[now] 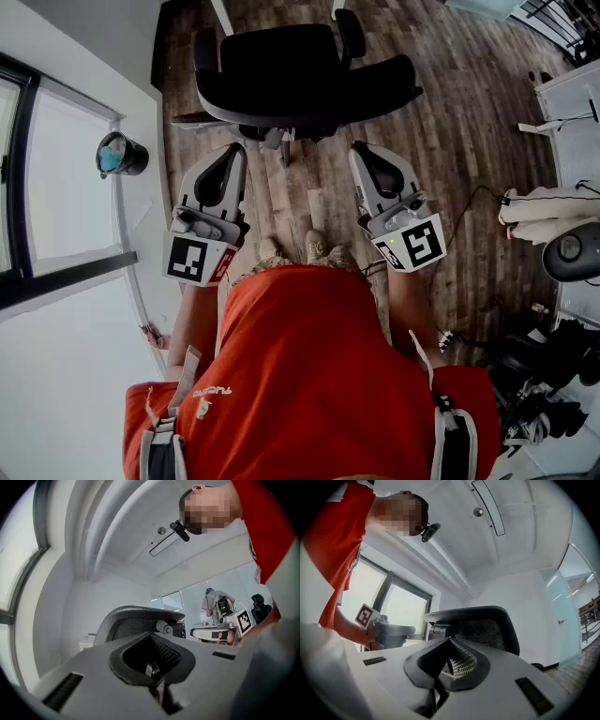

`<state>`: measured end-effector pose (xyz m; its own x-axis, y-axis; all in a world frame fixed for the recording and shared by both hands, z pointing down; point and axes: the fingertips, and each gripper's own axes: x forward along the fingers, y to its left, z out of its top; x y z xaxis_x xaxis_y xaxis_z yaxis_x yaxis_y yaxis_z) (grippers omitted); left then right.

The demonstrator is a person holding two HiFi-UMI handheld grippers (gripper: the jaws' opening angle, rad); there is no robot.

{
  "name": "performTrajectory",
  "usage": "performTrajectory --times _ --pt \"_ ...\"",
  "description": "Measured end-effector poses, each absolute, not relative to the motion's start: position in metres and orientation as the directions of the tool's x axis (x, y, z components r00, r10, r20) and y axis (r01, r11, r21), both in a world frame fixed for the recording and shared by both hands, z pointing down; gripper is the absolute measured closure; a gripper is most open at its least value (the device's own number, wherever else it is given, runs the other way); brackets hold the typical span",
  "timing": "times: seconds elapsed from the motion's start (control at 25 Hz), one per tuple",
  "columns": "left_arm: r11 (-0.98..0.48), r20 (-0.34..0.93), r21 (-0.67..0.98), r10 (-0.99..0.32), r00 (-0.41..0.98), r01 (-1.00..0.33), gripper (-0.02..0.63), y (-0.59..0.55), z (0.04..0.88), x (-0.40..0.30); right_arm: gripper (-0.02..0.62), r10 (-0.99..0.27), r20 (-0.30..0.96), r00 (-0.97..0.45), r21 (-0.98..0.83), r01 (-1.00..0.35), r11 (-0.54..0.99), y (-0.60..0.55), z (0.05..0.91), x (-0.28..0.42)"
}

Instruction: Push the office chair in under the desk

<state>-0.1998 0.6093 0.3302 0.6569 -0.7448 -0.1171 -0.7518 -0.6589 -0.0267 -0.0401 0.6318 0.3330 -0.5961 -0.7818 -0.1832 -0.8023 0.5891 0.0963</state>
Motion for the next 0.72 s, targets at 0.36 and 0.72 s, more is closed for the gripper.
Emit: performTrajectory --times 0.36,0.72 --pt "-0.638 -0.08 -0.059 -0.764 0.64 -0.768 0.598 0.605 0.341 -0.2 0.569 -0.767 -0.153 -0.623 0.126 -0.782 0.61 0.627 0.342 -0.032" --pt "-0.552 0.013 -0.228 -0.825 0.564 -0.802 0.597 0.584 0.354 -0.218 0.568 -0.766 -0.058 -0.64 0.248 -0.753 0.61 0.607 0.35 0.003"
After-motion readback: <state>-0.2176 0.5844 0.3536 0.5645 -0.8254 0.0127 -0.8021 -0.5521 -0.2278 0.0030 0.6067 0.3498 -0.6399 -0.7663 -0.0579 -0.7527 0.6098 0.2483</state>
